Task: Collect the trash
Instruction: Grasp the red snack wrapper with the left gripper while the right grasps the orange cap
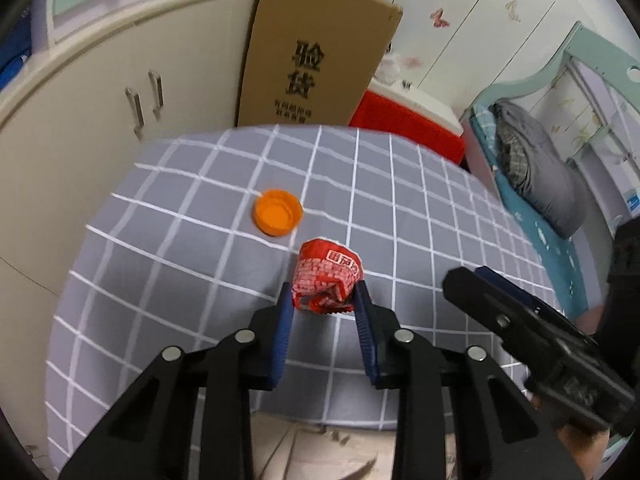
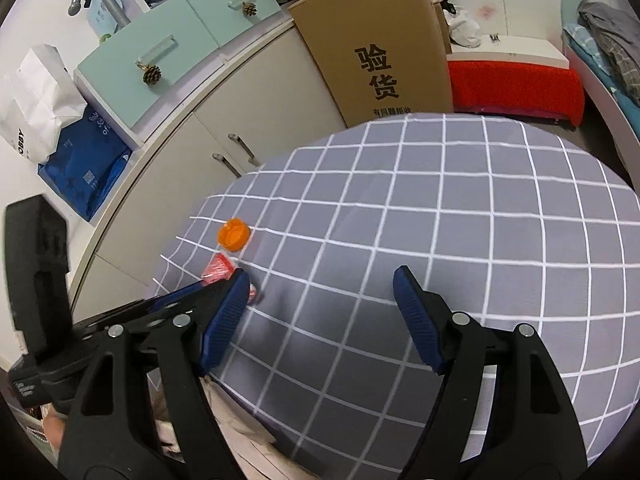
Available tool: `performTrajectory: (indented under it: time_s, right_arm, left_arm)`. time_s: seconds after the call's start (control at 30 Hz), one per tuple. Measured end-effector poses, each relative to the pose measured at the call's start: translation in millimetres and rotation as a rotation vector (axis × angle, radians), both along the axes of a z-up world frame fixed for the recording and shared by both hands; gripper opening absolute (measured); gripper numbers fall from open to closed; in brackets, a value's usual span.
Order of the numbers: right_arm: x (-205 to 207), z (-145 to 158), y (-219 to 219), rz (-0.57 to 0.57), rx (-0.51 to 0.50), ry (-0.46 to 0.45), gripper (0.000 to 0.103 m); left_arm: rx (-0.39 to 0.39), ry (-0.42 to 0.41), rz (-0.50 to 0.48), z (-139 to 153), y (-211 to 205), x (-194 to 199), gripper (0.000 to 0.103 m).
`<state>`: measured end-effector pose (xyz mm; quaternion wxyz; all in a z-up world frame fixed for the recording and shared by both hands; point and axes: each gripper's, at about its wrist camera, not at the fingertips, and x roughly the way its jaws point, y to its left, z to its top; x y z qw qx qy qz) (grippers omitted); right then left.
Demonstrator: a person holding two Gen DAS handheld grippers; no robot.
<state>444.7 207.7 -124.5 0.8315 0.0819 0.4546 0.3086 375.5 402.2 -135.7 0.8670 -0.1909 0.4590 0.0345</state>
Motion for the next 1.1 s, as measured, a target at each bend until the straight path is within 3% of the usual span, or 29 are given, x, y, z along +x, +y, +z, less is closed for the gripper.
performTrajectory:
  time_s: [0.2,0.4,0.53,0.63,0.7,0.73,0.83,1.1]
  right_arm:
    - [0,6,33,0.050,-0.018,-0.016,0.073]
    - [2,7,91,0.151,-0.129,-0.052,0.073]
    - [8,2,123,0.203,-0.192,-0.047,0.061]
    - [15,-6,139,0.211,-0.232,-0.040,0.058]
    - [19,-13,145,0.209,-0.243,-0.030,0.054]
    - [20,-15,147,0.210,-0.248,-0.028,0.044]
    - [22,-18,149,0.213,-0.261,-0.040,0.030]
    - [10,-4,116,0.213,-0.194,-0.054,0.030]
  left_arm:
    - [0.049,-0.056,0.099,23,38,-16,0.030]
    - [0.048,-0.038,0.160,17,77,-16,0.030]
    - [0.052,-0.026,0.172,6,90,-16,0.030]
    - [0.051,-0.016,0.171,1,94,-15,0.030]
    - [0.058,-0.012,0.164,-2,93,-13,0.030]
    - [0.063,-0.008,0.158,-3,91,-11,0.030]
    - [0.072,-0.004,0.146,-6,88,-8,0.030]
    - [0.095,-0.022,0.105,10,62,-13,0.030]
